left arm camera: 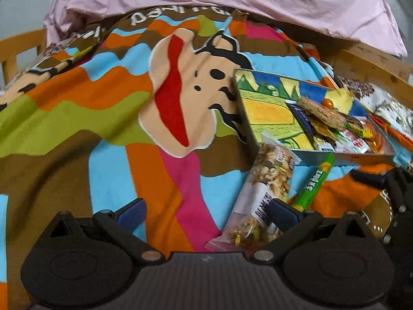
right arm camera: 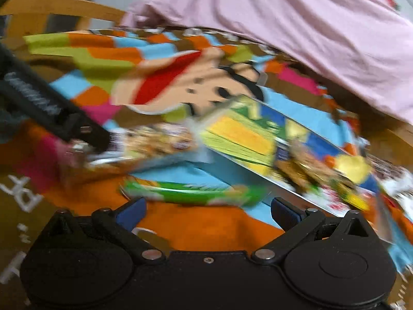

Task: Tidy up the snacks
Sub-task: 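Move the left tool onto the clear nut bag while the right tool reaches the green stick, then close the left tool on the nut bag while the right tool grasps the green stick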

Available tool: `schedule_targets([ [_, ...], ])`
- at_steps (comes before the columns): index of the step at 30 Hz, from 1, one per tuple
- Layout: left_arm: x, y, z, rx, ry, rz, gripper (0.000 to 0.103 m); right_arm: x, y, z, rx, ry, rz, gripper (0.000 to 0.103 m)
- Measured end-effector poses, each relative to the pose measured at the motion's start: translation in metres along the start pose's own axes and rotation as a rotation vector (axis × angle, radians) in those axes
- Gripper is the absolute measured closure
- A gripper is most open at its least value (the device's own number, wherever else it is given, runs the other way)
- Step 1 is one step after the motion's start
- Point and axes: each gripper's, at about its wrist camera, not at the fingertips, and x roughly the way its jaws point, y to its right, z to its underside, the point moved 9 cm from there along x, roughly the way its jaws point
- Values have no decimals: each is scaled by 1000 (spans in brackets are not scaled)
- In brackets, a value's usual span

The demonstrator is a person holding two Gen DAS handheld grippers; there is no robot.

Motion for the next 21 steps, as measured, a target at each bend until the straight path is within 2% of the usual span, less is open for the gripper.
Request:
schedule_targets([
  [3,2,10,2,41,-9,10,1,-6,15,4,75,-10,-3,1],
  [5,6,15,2,74,-24,20,1,-6,20,1,65,-1,-9,1],
  [9,13,28,0,170,-50,42,1,6,17,3,-84,-24,-95,1],
  [14,27,42,2,353,-105,27,1,9,8,-6,-312,69,-174,1],
  [18,34,48,2,415,-127,36,1,22,9,-8,-344,68,-356,1],
  [21,37,49,0,412,-137,59,1,27,10,-11,-391,43,-502,7],
])
